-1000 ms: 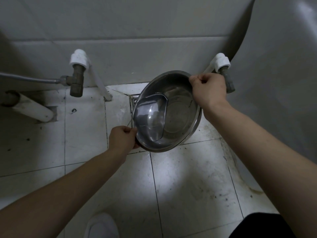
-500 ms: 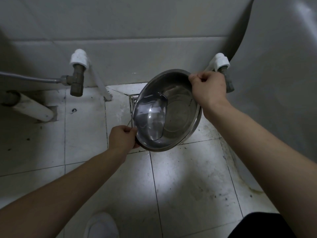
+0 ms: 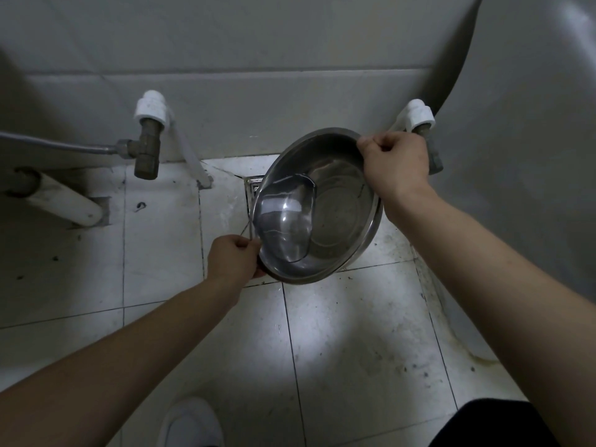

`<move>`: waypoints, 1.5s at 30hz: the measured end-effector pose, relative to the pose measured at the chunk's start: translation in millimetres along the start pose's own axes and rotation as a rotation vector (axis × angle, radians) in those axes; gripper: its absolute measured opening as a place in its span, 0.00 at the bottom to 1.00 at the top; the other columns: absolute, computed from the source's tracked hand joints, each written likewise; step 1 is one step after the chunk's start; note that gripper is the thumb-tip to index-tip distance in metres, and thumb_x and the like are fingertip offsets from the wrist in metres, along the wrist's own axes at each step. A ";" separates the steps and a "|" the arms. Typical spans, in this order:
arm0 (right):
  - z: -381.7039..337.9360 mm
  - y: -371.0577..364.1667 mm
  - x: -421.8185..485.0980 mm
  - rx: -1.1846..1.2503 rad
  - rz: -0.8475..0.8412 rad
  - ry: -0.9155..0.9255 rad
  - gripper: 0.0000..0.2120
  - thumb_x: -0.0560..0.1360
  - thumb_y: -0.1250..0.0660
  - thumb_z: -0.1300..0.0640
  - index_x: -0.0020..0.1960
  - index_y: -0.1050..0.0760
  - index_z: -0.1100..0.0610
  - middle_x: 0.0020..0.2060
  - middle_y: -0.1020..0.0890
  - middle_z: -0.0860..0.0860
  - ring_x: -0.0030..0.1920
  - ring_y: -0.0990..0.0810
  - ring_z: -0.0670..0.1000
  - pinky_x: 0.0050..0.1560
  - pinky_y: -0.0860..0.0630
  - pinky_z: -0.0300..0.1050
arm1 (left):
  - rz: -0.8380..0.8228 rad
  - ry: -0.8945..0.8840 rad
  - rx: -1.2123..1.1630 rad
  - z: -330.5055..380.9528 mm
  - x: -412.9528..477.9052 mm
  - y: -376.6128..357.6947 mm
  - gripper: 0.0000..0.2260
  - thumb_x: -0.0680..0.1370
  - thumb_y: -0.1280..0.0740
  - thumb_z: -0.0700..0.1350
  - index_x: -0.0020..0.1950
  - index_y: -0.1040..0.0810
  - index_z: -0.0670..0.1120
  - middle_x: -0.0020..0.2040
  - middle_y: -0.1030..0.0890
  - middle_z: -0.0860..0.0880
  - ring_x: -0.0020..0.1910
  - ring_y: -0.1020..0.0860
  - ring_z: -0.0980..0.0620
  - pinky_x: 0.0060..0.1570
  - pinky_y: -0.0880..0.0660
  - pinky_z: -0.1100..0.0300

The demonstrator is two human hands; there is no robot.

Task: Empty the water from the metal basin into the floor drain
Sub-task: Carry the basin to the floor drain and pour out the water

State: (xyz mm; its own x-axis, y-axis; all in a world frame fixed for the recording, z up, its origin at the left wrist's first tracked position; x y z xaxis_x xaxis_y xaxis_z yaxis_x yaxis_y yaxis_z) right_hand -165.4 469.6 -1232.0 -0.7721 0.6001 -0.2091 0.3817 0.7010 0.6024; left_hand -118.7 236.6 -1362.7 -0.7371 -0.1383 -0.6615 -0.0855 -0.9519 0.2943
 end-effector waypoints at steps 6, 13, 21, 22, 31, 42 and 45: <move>-0.3 0.9 0.2 0.019 -0.009 -0.004 0.15 0.82 0.34 0.54 0.50 0.18 0.68 0.39 0.21 0.59 0.37 0.23 0.49 0.40 0.22 0.40 | -0.008 0.002 0.009 1.8 -2.1 -0.8 0.08 0.81 0.33 0.42 0.44 0.20 0.41 0.41 0.17 0.43 0.35 0.16 0.50 0.26 0.21 0.66; -1.7 1.0 0.0 0.039 -0.008 0.000 0.14 0.81 0.33 0.55 0.45 0.18 0.65 0.37 0.22 0.57 0.35 0.25 0.48 0.37 0.25 0.38 | -0.005 0.008 0.018 2.0 -2.3 -3.3 0.08 0.81 0.33 0.42 0.43 0.20 0.42 0.40 0.16 0.43 0.33 0.16 0.51 0.26 0.21 0.65; -1.1 2.9 1.1 0.035 -0.009 -0.005 0.16 0.81 0.33 0.55 0.35 0.25 0.57 0.31 0.26 0.52 0.31 0.28 0.46 0.32 0.29 0.31 | -0.010 0.006 0.020 1.7 -1.8 -5.0 0.08 0.81 0.33 0.43 0.44 0.19 0.41 0.39 0.16 0.43 0.28 0.16 0.54 0.27 0.20 0.64; -1.2 3.0 0.7 0.031 -0.010 -0.003 0.17 0.81 0.33 0.54 0.34 0.26 0.56 0.30 0.27 0.51 0.31 0.28 0.46 0.33 0.29 0.33 | -0.009 0.003 0.021 1.6 -1.8 -5.3 0.08 0.81 0.33 0.42 0.43 0.19 0.41 0.39 0.16 0.43 0.27 0.17 0.54 0.27 0.20 0.64; -3.0 3.7 -0.5 0.037 -0.008 0.010 0.16 0.82 0.33 0.54 0.48 0.19 0.69 0.38 0.21 0.60 0.38 0.23 0.51 0.42 0.21 0.39 | -0.005 0.003 0.030 1.2 -0.5 -6.1 0.08 0.81 0.32 0.42 0.43 0.19 0.42 0.39 0.16 0.43 0.28 0.17 0.54 0.27 0.20 0.63; -5.8 4.3 -2.0 0.033 -0.007 0.031 0.17 0.82 0.33 0.54 0.49 0.19 0.69 0.38 0.20 0.62 0.38 0.21 0.50 0.46 0.19 0.43 | -0.014 0.002 0.011 -1.5 -2.2 -8.2 0.09 0.80 0.31 0.43 0.43 0.19 0.40 0.38 0.16 0.42 0.26 0.17 0.55 0.27 0.20 0.64; -5.7 3.4 -3.2 0.045 -0.015 0.025 0.16 0.82 0.33 0.54 0.50 0.19 0.69 0.38 0.20 0.60 0.38 0.22 0.49 0.42 0.21 0.38 | -0.014 0.003 0.005 -1.5 -2.7 -8.1 0.08 0.80 0.31 0.42 0.42 0.19 0.41 0.38 0.16 0.43 0.27 0.17 0.55 0.26 0.21 0.64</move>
State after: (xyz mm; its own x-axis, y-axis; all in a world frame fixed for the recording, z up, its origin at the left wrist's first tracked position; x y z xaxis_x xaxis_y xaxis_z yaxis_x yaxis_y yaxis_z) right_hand -164.5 467.9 -1224.9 -0.7902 0.5801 -0.1980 0.3921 0.7267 0.5640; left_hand -115.0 244.3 -1364.4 -0.7339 -0.1259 -0.6675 -0.0991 -0.9523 0.2885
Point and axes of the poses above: each hand's wrist, its own x-axis towards the middle knuckle, its own y-axis out of the back of the hand, z = x × y, the point moved 2 cm from there along x, towards the middle knuckle
